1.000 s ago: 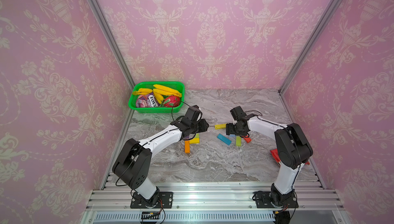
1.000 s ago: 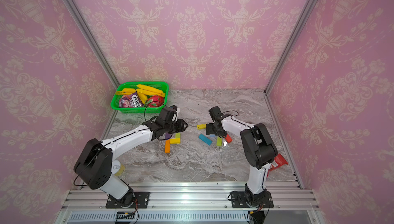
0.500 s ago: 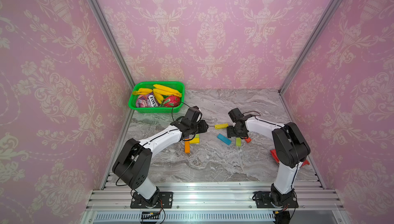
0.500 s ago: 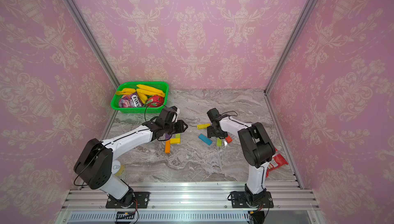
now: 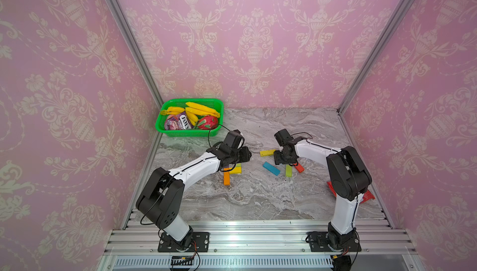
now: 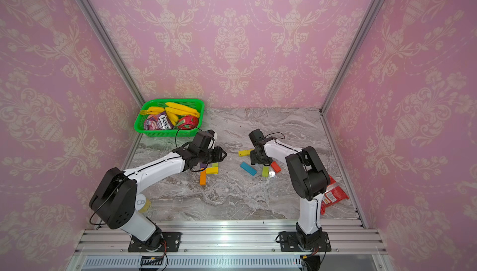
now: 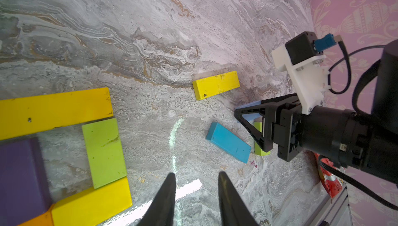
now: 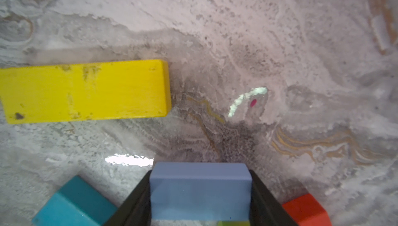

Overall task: Assemble the letter p with building blocks
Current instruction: Pick up the building block from the center of the board.

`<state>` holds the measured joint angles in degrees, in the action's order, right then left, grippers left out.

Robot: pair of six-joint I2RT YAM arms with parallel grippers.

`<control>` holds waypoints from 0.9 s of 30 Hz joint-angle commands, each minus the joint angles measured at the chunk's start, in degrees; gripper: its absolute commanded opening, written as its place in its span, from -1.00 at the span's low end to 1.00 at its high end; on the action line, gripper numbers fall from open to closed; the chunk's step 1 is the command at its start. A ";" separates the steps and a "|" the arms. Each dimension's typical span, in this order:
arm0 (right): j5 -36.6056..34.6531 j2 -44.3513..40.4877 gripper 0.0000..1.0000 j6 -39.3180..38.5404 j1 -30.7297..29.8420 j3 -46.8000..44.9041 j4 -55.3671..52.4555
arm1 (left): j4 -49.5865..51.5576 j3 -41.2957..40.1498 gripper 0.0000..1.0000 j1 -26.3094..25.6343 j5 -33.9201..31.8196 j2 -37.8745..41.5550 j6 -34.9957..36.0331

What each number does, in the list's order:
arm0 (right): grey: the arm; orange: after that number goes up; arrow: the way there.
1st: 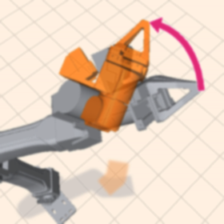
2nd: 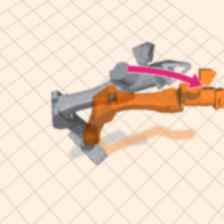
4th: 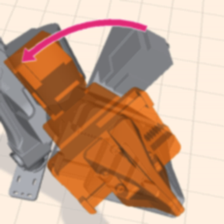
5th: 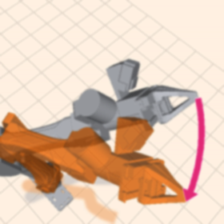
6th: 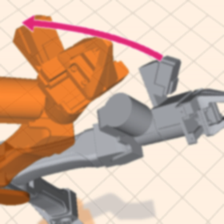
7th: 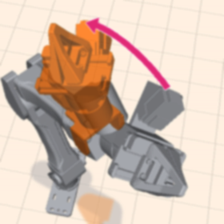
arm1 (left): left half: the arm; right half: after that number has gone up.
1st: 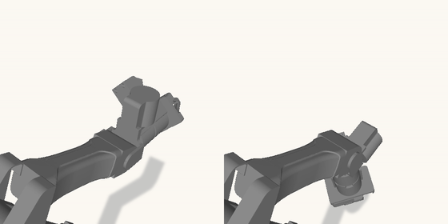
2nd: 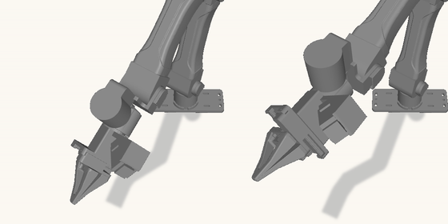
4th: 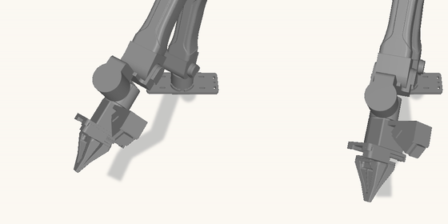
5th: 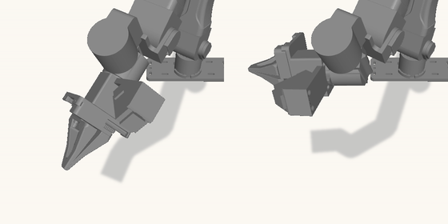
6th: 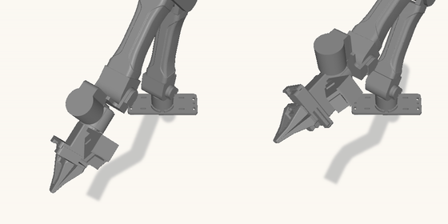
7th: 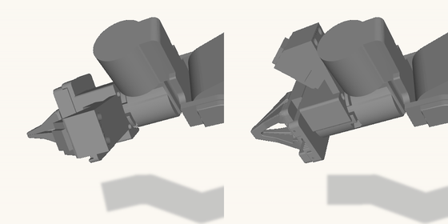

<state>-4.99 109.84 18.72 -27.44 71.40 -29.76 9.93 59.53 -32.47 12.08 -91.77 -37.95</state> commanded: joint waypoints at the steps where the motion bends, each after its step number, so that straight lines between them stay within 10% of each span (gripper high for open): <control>1: -0.14 0.59 -0.28 -2.22 -0.44 -0.67 -1.65 | 1.22 -1.22 -0.28 -0.05 -1.12 -0.86 1.74; 27: 10.60 -19.28 -0.78 -57.71 -1.59 -11.83 3.87 | -5.36 -10.27 -0.26 5.60 2.07 6.59 0.87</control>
<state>0.40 93.41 -28.14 -29.30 61.56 -29.36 5.76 50.72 -27.79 12.84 -87.26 -37.95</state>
